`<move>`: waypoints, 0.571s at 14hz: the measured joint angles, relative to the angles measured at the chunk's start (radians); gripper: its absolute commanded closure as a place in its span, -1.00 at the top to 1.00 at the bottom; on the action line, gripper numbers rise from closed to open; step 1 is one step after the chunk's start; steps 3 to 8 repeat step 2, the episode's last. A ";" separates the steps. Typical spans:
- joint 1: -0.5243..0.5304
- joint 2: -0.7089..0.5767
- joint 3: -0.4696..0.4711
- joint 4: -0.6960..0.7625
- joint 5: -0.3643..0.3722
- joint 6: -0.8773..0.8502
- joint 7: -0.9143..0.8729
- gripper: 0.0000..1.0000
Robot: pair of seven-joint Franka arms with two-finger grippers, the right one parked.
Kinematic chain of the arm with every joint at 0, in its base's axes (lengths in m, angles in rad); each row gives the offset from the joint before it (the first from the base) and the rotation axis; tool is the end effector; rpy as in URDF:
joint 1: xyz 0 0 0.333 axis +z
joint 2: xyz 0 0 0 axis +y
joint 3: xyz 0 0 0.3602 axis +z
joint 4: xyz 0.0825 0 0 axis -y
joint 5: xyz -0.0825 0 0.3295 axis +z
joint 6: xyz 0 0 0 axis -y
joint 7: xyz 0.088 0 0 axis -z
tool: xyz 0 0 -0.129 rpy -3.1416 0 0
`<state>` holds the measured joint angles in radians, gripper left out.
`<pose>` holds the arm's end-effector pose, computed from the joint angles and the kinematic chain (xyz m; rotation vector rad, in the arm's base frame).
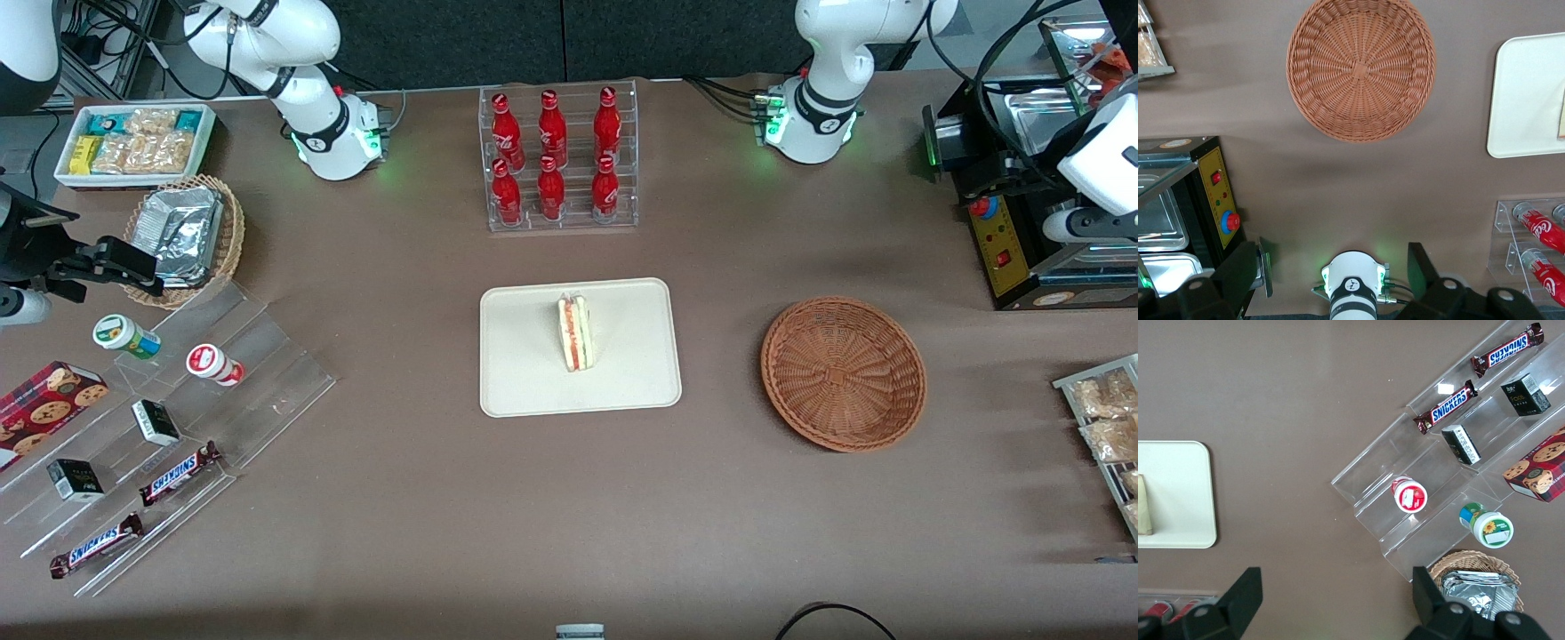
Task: Place sandwich from basket to tray
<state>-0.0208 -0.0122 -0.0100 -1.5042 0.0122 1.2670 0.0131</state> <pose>0.4569 -0.0123 0.6570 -3.1071 0.0646 0.3509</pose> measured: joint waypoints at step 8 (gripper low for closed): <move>-0.001 0.009 -0.001 0.024 0.000 0.001 0.000 0.99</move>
